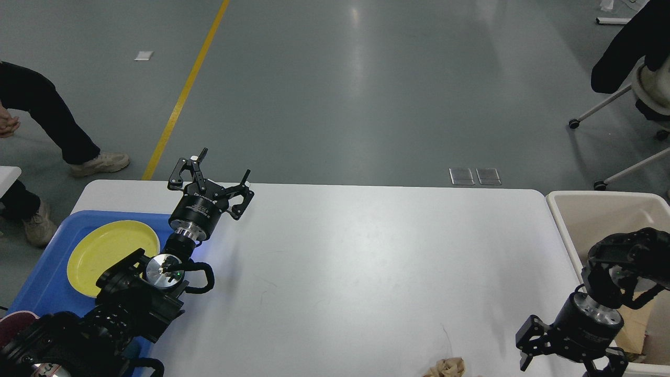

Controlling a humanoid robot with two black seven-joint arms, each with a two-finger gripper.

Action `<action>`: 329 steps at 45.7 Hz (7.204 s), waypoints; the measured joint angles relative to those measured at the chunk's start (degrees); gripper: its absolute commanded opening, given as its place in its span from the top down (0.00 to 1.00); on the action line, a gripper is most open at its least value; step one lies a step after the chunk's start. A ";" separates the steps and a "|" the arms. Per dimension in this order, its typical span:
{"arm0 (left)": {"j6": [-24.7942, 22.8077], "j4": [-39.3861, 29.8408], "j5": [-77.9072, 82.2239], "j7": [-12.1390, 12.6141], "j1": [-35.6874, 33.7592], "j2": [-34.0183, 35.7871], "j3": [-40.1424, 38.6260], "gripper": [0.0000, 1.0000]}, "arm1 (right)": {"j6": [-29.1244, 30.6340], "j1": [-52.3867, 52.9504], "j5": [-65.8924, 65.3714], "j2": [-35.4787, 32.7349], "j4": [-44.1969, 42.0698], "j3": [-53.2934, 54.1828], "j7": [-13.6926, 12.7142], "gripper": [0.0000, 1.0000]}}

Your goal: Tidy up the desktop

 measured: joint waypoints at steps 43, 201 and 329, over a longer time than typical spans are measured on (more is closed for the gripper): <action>0.00 0.00 -0.03 0.00 0.00 0.00 0.00 0.03 | 0.00 6.18 0.47 4.55 6.62 2.13 0.23 0.00; 0.00 0.00 -0.01 0.00 0.00 0.00 0.00 0.03 | 0.00 -2.53 1.43 9.94 0.00 4.60 0.42 1.00; 0.00 0.00 -0.01 0.00 0.00 0.00 0.00 0.03 | -41.15 -8.06 -9.61 1.59 -37.01 -13.57 0.51 0.00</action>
